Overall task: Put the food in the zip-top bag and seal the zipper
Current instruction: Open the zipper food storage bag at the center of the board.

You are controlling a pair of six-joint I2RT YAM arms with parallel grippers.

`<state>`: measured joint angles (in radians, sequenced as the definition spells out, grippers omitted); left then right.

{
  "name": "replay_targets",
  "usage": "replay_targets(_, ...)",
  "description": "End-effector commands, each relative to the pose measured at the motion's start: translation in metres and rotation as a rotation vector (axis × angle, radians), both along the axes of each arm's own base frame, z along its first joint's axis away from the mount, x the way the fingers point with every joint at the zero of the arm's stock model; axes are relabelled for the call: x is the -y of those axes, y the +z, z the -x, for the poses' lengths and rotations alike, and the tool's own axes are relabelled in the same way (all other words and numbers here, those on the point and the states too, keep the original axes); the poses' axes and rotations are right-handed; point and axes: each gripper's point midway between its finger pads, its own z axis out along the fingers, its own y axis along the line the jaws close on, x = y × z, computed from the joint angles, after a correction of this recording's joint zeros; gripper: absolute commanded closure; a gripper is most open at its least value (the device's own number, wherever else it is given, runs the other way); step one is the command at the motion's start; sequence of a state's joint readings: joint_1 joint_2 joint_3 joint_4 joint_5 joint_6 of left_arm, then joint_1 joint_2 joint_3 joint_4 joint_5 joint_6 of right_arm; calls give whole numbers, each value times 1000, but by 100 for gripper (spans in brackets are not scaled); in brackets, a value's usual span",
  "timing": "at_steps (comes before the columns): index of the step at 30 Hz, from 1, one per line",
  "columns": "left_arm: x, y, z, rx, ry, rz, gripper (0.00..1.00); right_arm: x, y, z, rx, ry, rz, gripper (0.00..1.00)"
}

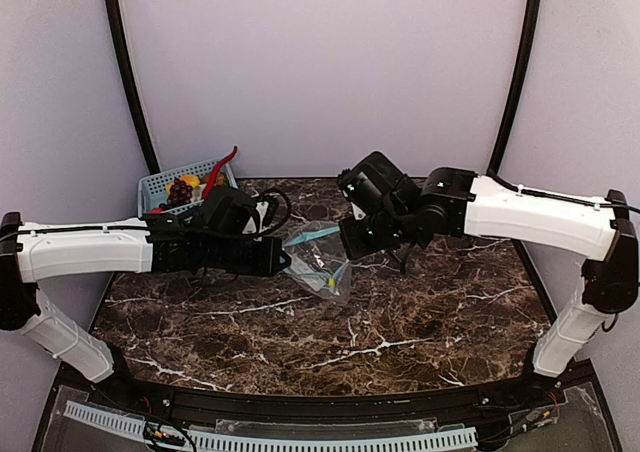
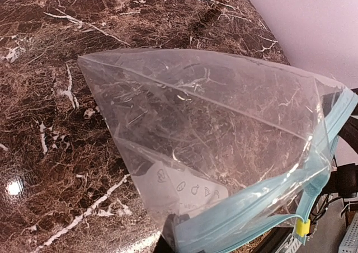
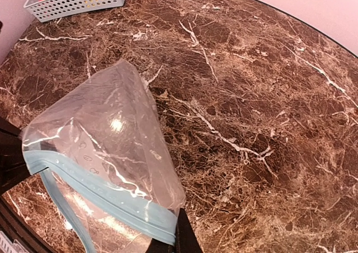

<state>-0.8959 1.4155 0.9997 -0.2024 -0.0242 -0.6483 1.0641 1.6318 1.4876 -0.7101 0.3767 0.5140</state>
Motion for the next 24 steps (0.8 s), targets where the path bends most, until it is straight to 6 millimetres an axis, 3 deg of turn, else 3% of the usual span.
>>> replay_targets(1,-14,2,4,-18,23,-32,99,9,-8,-11,12,-73,63,93)
replay_targets(6,0,15,0,-9,60,150,99,-8,-33,-2,-84,-51,4,72)
replay_targets(10,-2,21,-6,2,155,293,99,-17,-53,8,-163,-54,-62,49)
replay_targets(12,-5,22,-8,10,190,330,99,-21,-61,12,-193,-58,-90,43)
replay_targets(21,-13,27,-13,39,245,377,99,-33,-87,30,-281,-58,-119,40)
replay_targets(24,-15,23,-12,37,249,368,99,-35,-87,35,-282,-49,-131,57)
